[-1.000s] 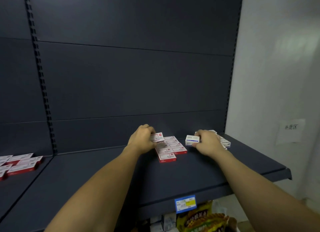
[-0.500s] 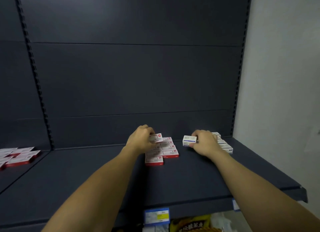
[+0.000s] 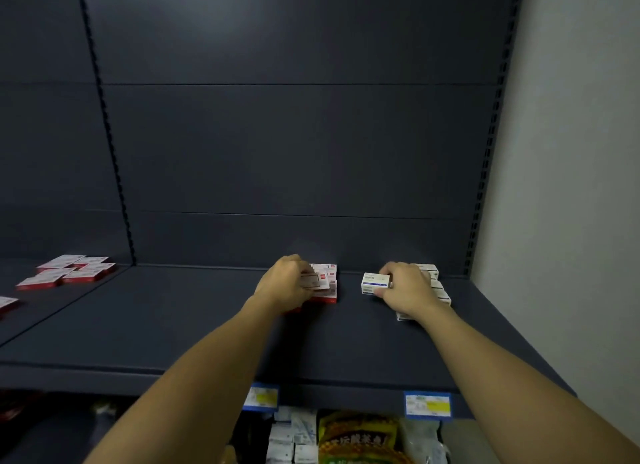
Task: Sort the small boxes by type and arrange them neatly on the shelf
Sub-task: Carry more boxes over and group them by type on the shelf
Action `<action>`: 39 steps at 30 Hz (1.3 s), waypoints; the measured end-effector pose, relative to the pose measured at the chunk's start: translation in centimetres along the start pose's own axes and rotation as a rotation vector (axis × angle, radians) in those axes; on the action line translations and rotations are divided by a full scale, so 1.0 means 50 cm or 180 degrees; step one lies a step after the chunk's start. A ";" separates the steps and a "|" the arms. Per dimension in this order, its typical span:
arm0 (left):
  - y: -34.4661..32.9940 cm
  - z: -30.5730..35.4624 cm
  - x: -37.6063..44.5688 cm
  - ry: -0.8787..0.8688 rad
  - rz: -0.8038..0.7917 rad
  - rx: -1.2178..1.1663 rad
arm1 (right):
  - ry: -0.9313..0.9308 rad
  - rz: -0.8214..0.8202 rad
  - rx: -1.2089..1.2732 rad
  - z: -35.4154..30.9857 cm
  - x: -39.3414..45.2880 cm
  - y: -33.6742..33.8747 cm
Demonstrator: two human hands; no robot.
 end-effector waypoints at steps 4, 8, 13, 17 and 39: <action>-0.014 0.033 -0.020 -0.0292 -0.0050 0.0023 | -0.0091 0.0068 0.0123 0.016 -0.014 0.008; -0.017 0.038 -0.019 -0.0331 -0.0143 0.0048 | -0.0130 0.0077 0.0049 0.014 -0.009 0.024; -0.035 0.029 -0.020 -0.0328 -0.0346 0.0163 | -0.0071 0.0121 0.0022 -0.006 -0.007 0.033; -0.053 0.017 -0.029 -0.0210 -0.0440 0.0164 | -0.0035 0.0067 -0.0032 -0.015 -0.010 0.025; -0.065 0.035 -0.030 -0.0368 -0.0573 0.0491 | -0.0069 0.0168 0.0030 0.017 -0.025 0.040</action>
Point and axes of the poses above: each hand's wrist, its own x-axis towards the middle knuckle, its own y-axis out of the back of the hand, z = x × y, the point moved 10 cm from there along x, towards the middle knuckle, and after that the axes turned 9 degrees about y, right-handed, at the moved point
